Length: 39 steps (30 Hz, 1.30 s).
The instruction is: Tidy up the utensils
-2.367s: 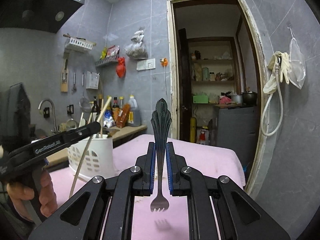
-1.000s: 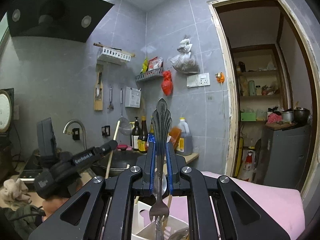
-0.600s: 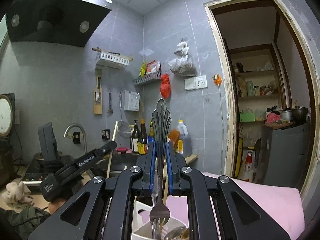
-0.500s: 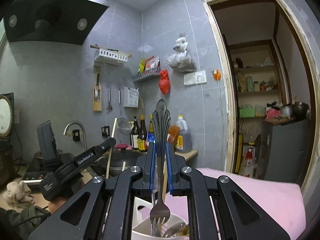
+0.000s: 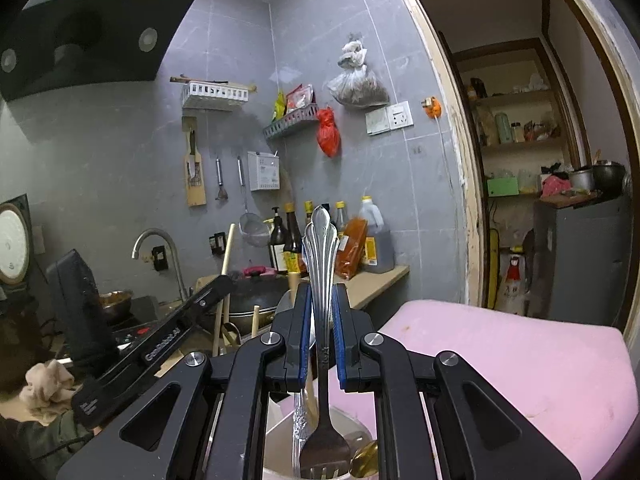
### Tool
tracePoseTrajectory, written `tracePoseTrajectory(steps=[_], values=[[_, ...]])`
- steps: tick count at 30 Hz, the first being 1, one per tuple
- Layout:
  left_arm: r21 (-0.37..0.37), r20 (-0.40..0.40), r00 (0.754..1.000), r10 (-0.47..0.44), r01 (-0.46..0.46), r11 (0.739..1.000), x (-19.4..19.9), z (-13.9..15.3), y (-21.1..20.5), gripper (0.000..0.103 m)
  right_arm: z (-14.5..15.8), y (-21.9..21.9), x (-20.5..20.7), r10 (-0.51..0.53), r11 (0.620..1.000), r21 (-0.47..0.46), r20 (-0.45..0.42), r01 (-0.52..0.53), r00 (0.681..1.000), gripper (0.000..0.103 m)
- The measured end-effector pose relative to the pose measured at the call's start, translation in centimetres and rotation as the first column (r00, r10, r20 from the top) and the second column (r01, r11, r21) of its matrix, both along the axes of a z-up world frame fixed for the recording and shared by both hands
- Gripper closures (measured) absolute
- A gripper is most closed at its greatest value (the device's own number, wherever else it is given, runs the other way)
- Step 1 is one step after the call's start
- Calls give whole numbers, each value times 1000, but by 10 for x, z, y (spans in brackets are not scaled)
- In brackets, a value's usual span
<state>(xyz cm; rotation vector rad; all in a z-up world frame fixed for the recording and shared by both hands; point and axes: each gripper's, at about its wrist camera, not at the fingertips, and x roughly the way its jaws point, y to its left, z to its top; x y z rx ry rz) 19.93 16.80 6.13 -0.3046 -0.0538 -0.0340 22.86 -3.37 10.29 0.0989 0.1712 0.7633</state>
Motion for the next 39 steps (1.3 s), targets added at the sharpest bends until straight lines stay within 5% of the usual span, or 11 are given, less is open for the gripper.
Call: tracePoseTrajectory(steps=[30, 34, 39], values=[[106, -134, 990, -40, 55, 993, 13, -24, -17, 92, -26, 11, 10, -46, 998, -47, -75, 43, 996, 94], [106, -146, 988, -51, 67, 992, 14, -25, -17, 88, -28, 9, 8, -80, 995, -58, -63, 77, 995, 78], [97, -144, 987, -66, 81, 992, 12, -24, -16, 74, -27, 4, 5, -118, 991, -69, -40, 115, 992, 76]])
